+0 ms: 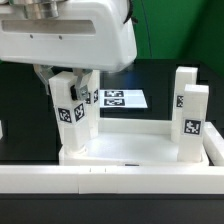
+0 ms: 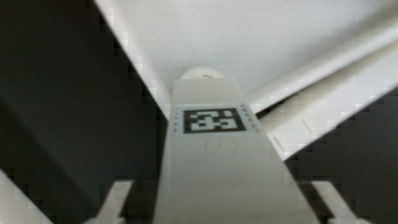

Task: Assemble desk

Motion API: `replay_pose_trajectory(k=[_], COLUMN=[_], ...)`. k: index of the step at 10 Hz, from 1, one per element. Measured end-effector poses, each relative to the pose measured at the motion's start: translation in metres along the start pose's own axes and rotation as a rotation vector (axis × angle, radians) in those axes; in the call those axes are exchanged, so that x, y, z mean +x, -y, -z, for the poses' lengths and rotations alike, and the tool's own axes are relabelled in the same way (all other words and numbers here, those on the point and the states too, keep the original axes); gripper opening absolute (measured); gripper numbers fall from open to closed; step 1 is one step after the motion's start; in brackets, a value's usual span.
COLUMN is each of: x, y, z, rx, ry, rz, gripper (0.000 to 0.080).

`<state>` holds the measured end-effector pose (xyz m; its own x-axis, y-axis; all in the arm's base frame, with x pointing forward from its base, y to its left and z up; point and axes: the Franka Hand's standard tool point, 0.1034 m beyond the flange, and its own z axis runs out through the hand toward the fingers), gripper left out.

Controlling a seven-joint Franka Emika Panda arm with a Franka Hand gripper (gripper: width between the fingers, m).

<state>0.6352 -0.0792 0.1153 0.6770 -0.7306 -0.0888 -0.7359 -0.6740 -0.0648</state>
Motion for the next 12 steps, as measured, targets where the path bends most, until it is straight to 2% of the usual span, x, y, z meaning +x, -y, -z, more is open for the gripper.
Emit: replay_pose_trajectory(k=[1, 2, 4, 8, 9, 10, 11, 12], x=[-0.003, -0.002, -0.005, -0.018, -0.018, -0.018, -0.018, -0.015], y=[0.006, 0.01, 0.01, 0.023, 0.023, 0.023, 0.023, 0.019], z=[-0.002, -0.003, -0.005, -0.009, -0.009, -0.009, -0.009, -0.008], rx=[0.019, 0.071, 0.106, 0.105, 0.108, 0.107, 0.106, 0.097], ry=[-0.014, -0.022, -0.038, -0.02, -0.018, -0.021, -0.021, -0.037], rz=[-0.154, -0.33, -0.634, -0.916, -0.92, -0.875, -0.87, -0.682], gripper=[0.0288, 0.0288, 0.0292, 0.0294, 0.0375, 0.0509, 0.0509, 0.0624])
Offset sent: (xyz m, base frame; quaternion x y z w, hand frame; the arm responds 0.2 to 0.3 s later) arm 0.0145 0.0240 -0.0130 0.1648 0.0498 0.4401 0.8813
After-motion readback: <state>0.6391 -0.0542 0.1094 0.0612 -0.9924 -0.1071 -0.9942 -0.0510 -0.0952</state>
